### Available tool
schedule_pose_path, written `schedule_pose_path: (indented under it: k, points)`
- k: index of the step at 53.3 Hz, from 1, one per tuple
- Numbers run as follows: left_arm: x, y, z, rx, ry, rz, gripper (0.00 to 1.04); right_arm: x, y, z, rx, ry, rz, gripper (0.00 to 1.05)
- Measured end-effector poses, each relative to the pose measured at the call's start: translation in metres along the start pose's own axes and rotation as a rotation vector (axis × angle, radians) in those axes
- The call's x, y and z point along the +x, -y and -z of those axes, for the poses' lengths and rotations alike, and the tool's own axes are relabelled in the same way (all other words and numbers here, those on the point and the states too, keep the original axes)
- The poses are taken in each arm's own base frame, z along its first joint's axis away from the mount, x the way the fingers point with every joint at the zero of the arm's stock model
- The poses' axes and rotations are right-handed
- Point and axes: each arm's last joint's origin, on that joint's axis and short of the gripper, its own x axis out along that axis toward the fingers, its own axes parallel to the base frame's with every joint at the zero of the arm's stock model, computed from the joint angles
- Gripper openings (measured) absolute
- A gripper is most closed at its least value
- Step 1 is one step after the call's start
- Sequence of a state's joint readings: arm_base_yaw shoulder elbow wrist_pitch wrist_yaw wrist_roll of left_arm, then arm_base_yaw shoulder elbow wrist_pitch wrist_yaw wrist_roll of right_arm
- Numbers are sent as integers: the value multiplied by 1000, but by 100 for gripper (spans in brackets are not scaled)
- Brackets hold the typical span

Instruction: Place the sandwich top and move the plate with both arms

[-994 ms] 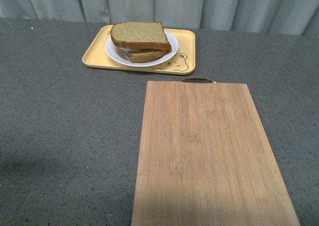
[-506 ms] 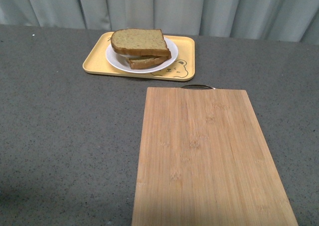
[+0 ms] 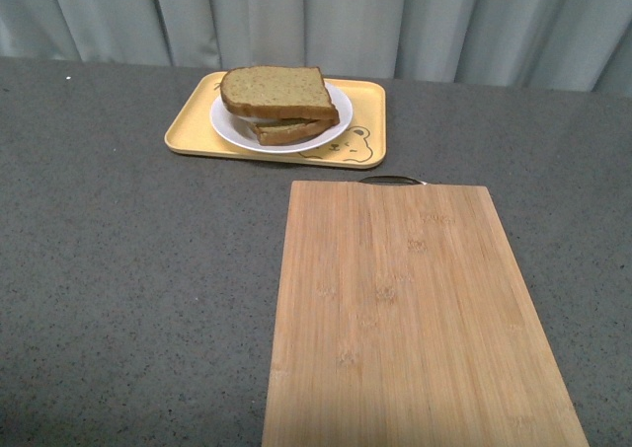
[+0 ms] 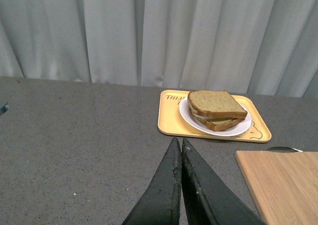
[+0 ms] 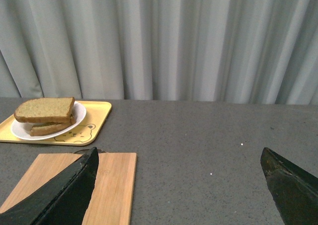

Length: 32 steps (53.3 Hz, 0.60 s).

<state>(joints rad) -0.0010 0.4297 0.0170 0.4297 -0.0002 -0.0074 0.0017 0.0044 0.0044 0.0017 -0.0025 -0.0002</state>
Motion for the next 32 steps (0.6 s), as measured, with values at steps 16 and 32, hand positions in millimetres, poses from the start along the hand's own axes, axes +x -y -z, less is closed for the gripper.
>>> schedule_pose_path:
  k: [16,32]
  points:
    - [-8,0,-1,0,3,0,4,0,0,0,0,0,0,95]
    - [-15,0,-1,0,4,0,4,0,0,0,0,0,0,95]
